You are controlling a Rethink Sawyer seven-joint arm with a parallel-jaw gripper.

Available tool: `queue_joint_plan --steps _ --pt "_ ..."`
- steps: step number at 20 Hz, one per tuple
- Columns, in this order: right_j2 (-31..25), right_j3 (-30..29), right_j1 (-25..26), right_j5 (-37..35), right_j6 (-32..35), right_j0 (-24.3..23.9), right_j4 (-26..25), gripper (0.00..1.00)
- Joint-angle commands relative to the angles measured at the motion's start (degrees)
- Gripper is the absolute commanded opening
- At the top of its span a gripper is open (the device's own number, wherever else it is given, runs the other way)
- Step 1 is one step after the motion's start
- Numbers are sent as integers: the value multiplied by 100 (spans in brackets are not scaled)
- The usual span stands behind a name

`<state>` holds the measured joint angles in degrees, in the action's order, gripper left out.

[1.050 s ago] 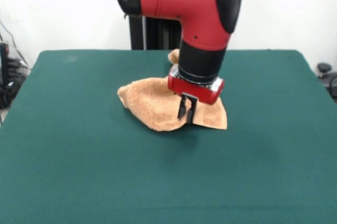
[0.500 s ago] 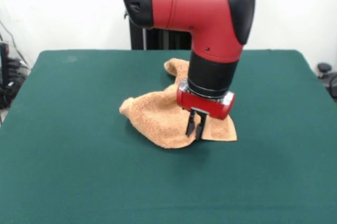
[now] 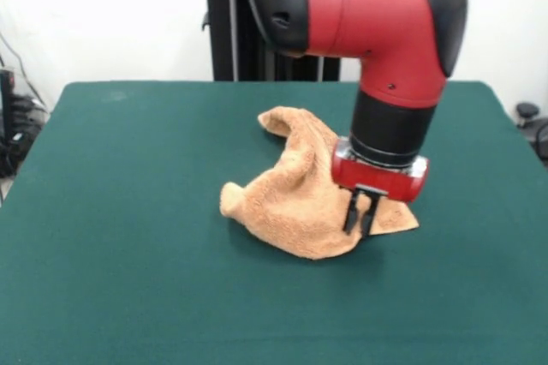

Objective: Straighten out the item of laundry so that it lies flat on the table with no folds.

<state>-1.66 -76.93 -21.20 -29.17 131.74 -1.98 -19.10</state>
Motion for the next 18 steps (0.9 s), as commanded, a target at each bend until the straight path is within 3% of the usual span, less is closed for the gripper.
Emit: queue_joint_plan --steps 1,6,18 --pt "-340 299 298 -756 480 432 388 0" --pt "-239 423 382 -877 978 751 694 0" --pt "478 62 -81 -1296 1722 1788 1304 0"
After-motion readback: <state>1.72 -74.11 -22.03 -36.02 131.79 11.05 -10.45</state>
